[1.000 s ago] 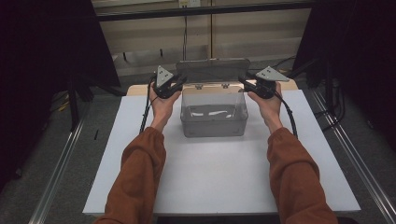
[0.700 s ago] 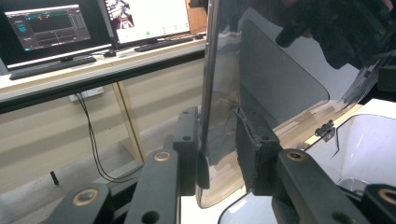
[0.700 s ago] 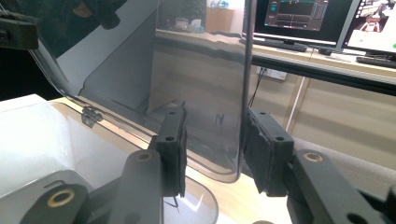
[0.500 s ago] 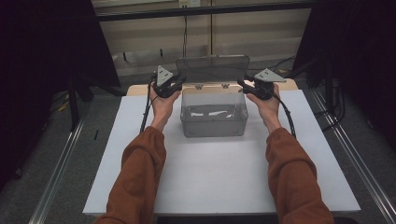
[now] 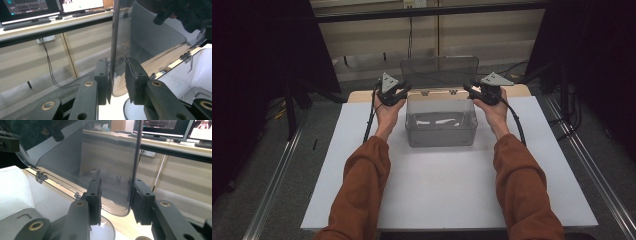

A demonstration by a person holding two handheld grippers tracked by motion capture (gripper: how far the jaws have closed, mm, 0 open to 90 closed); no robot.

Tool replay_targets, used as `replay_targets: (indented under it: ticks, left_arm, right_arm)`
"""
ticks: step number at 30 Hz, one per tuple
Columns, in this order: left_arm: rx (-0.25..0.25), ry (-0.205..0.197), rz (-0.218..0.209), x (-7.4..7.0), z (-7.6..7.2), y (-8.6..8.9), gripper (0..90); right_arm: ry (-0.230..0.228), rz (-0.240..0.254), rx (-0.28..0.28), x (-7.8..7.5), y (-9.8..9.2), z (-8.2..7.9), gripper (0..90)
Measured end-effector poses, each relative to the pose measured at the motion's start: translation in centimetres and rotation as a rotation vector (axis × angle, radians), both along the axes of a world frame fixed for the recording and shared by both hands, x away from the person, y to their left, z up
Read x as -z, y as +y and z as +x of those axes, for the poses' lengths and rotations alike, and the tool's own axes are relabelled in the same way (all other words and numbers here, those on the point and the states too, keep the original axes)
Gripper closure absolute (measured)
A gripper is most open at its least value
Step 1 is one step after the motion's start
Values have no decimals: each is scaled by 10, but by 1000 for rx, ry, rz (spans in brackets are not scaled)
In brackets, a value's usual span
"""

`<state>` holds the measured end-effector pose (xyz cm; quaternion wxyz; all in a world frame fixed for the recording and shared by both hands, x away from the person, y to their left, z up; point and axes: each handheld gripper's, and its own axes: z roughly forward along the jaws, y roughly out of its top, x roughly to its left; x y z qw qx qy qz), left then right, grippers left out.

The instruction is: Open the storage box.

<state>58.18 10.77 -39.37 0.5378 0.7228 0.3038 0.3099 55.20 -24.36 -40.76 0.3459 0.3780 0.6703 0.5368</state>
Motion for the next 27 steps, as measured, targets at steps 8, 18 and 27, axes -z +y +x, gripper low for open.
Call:
replay_targets:
  ticks: [8,18,27]
  left_arm:
    - [5,69,-25,5,9,2,673]
    - [21,153,-42,8,16,-3,651]
    - [1,202,-101,9,20,-11,653]
  right_arm:
    - [18,-1,-7,-1,-3,6,705]
    - [27,24,-6,-1,-4,9,716]
    - [60,62,-1,0,-6,13,729]
